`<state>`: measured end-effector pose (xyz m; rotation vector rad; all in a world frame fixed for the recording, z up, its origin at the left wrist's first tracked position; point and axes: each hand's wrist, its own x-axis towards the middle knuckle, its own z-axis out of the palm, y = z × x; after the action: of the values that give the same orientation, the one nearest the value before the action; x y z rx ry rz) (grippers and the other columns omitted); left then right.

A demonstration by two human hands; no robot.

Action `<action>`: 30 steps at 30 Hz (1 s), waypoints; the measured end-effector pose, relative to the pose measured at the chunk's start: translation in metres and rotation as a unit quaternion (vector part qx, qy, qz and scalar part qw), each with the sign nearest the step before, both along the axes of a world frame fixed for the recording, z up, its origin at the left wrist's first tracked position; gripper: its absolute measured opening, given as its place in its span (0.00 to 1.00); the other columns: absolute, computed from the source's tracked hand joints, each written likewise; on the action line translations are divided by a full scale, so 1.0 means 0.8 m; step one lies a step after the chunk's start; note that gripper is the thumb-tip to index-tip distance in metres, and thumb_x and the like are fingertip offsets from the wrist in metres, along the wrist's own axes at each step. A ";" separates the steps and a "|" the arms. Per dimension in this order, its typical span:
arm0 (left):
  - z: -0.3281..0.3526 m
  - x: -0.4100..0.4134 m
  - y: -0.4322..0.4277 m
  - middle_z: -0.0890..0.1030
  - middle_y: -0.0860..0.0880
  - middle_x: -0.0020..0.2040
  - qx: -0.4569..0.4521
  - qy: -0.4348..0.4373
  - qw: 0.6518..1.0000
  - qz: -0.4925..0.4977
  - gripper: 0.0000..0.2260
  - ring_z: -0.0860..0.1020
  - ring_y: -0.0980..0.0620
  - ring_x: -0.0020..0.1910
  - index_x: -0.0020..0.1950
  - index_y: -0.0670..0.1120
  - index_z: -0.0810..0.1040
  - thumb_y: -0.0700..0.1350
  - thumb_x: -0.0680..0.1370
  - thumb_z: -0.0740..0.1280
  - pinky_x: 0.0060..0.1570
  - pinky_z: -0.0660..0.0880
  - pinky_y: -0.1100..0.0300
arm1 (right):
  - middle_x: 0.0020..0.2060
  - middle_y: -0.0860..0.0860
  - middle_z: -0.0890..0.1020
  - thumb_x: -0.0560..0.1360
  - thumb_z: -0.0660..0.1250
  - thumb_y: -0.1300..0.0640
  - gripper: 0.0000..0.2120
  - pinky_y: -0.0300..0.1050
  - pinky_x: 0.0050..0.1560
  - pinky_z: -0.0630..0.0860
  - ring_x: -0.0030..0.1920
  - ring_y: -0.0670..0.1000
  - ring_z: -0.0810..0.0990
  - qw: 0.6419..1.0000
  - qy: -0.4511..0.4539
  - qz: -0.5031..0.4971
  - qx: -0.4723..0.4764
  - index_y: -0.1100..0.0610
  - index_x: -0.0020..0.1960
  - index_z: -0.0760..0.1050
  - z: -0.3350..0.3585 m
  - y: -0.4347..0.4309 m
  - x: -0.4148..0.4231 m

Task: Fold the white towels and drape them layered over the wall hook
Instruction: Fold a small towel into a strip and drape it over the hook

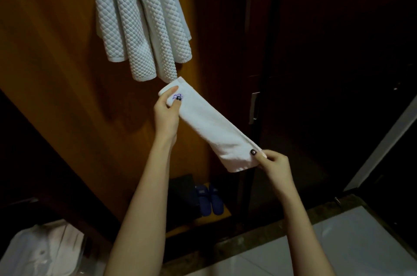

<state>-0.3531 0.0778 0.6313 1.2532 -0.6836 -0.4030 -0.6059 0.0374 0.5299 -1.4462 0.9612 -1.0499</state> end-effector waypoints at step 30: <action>0.043 -0.019 -0.021 0.80 0.43 0.63 -0.134 0.133 0.961 -0.204 0.15 0.78 0.47 0.63 0.64 0.42 0.76 0.34 0.79 0.65 0.62 0.75 0.53 | 0.31 0.49 0.72 0.69 0.68 0.58 0.08 0.41 0.34 0.67 0.33 0.48 0.71 0.948 -0.174 0.201 0.177 0.53 0.32 0.73 0.009 0.016 0.004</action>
<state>-0.3684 0.0612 0.6659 0.7790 -0.7369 -0.7780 -0.6026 0.0500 0.5369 -1.0519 0.5337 -0.7479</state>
